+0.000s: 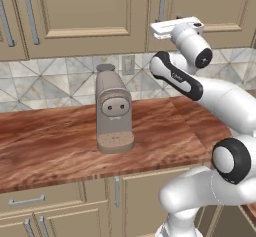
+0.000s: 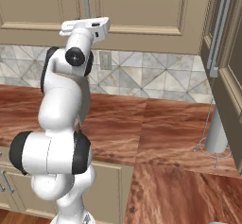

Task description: Get the candle and the beer from the cabinet and move them to the dining counter.

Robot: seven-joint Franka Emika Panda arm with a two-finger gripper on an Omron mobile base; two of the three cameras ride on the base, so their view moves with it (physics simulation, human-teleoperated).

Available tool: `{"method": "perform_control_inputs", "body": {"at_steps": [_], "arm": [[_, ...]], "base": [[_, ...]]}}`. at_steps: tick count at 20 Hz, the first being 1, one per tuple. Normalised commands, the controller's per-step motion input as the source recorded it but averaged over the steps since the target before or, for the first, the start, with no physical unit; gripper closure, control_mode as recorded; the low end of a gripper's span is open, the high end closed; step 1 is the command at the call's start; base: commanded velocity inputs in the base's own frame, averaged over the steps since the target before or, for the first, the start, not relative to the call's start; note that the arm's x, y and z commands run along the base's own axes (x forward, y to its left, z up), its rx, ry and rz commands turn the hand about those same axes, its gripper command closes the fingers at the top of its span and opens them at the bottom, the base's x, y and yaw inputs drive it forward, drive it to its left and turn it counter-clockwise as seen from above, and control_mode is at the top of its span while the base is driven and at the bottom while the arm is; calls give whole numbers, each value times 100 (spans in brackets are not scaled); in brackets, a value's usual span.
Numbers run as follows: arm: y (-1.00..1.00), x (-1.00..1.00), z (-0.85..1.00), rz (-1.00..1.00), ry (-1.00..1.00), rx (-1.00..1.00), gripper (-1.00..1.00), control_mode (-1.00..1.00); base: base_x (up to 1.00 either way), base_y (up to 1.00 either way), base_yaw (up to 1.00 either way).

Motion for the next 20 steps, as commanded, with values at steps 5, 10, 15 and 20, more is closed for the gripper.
{"method": "perform_control_inputs", "body": {"at_steps": [5,10,15,20], "arm": [[0,29,0,0,0,0,-100,-100],[0,25,0,0,0,0,-100,-100],[10,19,0,0,0,0,-100,-100],[11,19,0,0,0,0,-100,-100]], "base": [[0,0,0],[0,0,0],[0,0,0],[0,0,0]]}}
